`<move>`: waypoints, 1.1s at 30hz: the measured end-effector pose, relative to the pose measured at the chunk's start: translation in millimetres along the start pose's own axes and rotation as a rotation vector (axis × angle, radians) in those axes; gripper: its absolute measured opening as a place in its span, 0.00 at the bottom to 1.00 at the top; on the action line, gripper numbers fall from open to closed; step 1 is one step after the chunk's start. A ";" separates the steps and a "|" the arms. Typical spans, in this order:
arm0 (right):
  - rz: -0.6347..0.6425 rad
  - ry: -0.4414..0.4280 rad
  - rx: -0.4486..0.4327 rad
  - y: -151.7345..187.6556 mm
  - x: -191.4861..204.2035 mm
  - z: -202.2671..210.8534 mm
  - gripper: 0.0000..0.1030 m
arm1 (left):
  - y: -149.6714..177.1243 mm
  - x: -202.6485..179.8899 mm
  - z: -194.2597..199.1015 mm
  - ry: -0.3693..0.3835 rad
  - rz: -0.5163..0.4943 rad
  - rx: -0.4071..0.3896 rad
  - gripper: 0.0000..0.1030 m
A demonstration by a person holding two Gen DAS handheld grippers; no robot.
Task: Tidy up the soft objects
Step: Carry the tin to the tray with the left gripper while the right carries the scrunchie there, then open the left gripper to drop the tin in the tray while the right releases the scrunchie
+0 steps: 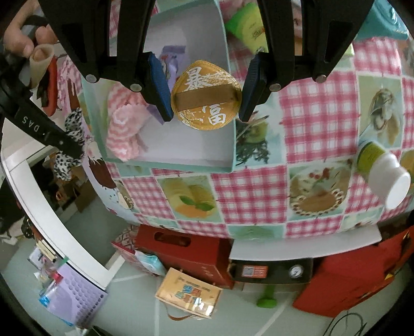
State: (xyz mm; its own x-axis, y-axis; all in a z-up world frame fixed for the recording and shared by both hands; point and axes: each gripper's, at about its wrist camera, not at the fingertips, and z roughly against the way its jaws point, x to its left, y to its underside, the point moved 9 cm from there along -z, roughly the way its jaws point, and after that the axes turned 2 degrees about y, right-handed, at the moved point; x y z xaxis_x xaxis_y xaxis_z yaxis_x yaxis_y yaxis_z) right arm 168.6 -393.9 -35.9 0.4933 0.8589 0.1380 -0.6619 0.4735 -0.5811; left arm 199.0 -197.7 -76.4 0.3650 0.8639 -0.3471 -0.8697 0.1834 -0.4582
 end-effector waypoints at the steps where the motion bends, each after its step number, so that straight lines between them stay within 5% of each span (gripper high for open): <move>1: 0.005 -0.002 0.013 2.7 1.2 -4.3 0.27 | -0.6 -2.2 -2.1 -0.004 -0.010 -0.004 0.52; 17: 0.061 -0.072 0.211 44.2 25.9 -71.2 0.28 | 2.4 -17.4 -36.5 -0.031 -0.069 -0.016 0.52; 33: 0.100 -0.044 0.248 46.2 28.4 -78.2 0.33 | 8.8 -13.4 -50.9 -0.065 -0.063 0.033 0.53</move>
State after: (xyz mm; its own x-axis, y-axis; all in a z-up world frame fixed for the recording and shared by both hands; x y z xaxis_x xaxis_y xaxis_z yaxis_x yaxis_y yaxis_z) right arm 196.2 -362.9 -121.6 0.3976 0.9087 0.1275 -0.8268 0.4150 -0.3796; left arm 203.3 -231.5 -117.4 0.3979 0.8787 -0.2637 -0.8567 0.2530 -0.4495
